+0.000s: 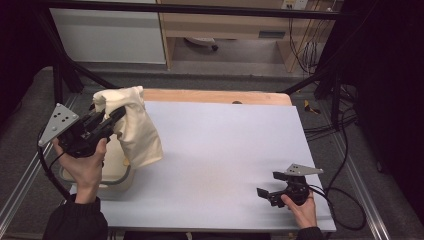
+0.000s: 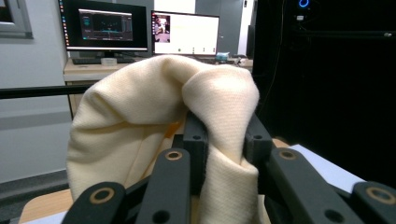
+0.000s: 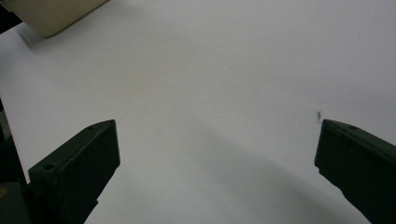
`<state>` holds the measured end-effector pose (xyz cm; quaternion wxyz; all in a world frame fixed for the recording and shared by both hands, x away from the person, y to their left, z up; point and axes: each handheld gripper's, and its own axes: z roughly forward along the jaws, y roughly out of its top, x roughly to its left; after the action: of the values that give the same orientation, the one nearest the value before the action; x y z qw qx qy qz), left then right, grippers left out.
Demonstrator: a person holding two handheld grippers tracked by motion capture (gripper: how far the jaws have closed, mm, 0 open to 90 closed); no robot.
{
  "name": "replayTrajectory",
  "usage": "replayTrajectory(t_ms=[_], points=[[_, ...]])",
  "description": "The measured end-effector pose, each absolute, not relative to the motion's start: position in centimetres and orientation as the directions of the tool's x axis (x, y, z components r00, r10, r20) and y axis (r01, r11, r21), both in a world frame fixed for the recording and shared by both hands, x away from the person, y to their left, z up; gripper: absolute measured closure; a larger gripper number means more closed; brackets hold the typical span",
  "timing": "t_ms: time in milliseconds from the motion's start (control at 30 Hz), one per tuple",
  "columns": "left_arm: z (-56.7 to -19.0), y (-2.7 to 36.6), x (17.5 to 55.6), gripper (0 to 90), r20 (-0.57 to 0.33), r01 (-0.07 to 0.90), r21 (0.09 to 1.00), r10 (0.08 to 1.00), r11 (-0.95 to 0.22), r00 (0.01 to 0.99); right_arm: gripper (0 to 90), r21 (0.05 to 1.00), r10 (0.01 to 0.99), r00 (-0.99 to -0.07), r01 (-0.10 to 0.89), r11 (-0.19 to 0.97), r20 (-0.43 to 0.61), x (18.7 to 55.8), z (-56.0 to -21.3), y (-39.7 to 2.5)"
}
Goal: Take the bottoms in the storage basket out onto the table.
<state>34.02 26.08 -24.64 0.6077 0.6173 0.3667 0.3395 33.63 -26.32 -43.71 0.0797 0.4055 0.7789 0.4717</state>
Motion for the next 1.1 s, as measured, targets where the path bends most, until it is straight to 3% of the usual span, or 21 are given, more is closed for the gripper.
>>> replayTrajectory(t_ms=[1100], points=[[-26.4, 20.4, 35.1, 76.0, -0.009, 0.091, 0.994, 0.802, -0.057, 0.598, 0.5, 0.800, 0.707, -0.658, 0.557, 0.224, 0.260, 33.6, -43.7, -26.3]])
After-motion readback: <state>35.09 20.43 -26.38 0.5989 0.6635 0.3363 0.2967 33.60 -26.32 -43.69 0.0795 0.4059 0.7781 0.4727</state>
